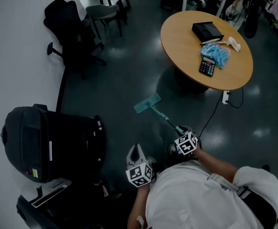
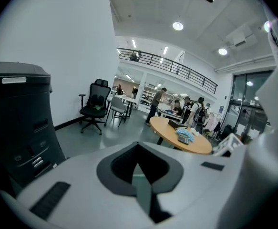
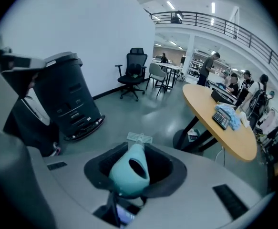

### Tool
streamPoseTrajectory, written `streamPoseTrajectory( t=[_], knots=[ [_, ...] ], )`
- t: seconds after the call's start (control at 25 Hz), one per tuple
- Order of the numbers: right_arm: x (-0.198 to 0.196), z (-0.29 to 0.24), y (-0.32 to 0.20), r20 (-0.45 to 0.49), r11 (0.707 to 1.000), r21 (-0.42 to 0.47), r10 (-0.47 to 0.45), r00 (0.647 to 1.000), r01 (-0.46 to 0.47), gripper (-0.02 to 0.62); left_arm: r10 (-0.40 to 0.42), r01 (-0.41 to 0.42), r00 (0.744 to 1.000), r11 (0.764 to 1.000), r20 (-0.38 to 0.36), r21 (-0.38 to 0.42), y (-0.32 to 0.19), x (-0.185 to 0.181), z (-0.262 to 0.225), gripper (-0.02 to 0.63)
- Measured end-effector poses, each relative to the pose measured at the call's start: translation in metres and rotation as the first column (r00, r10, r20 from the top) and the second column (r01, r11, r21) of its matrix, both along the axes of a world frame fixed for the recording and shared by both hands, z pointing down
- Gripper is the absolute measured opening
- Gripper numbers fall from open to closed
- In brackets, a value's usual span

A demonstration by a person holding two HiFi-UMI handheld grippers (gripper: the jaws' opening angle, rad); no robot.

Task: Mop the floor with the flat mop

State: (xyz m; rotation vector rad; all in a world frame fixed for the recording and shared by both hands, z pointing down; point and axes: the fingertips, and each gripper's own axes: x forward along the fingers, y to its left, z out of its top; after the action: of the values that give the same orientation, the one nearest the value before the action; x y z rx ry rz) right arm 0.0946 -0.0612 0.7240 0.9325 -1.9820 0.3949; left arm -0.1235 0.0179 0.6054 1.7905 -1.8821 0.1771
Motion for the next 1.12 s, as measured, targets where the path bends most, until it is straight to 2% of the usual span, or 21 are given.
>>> streamPoseTrajectory(
  t=[0.12,0.24,0.36,0.56,0.68,0.88,1.12],
  knots=[
    [0.036,-0.023,0.052,-0.014,0.999,-0.036,-0.001,1.0,0.0,0.114,0.016,-0.016,1.0,1.0,0.001,0.015,-0.001,0.003,-0.006,0.006],
    [0.053,-0.037,0.073,-0.03,0.999,-0.041,0.003,1.0,-0.004,0.114,0.024,-0.024,1.0,1.0,-0.002,0.016,0.001,0.002,-0.006,0.006],
    [0.055,-0.037,0.073,-0.013,0.999,-0.044,0.021,1.0,-0.022,0.113,0.024,-0.024,1.0,1.0,-0.005,0.003,0.004,0.002,-0.001,0.006],
    [0.035,-0.027,0.067,0.003,0.999,-0.033,0.01,1.0,-0.01,0.112,0.018,-0.019,1.0,1.0,-0.006,-0.013,0.011,0.001,0.002,0.006],
    [0.017,-0.014,0.037,0.036,1.0,0.009,0.03,0.999,-0.03,0.114,0.004,-0.004,1.0,1.0,-0.004,-0.021,0.015,-0.002,0.004,0.006],
    [-0.035,0.026,-0.047,0.06,0.997,0.074,0.032,0.998,-0.036,0.114,-0.028,0.028,0.999,0.999,-0.018,-0.03,0.021,-0.007,0.007,0.006],
    [-0.087,0.077,-0.136,0.026,0.996,0.048,0.076,0.997,-0.077,0.112,-0.065,0.063,0.997,0.997,-0.036,-0.054,0.028,-0.009,0.012,0.006]
  ],
)
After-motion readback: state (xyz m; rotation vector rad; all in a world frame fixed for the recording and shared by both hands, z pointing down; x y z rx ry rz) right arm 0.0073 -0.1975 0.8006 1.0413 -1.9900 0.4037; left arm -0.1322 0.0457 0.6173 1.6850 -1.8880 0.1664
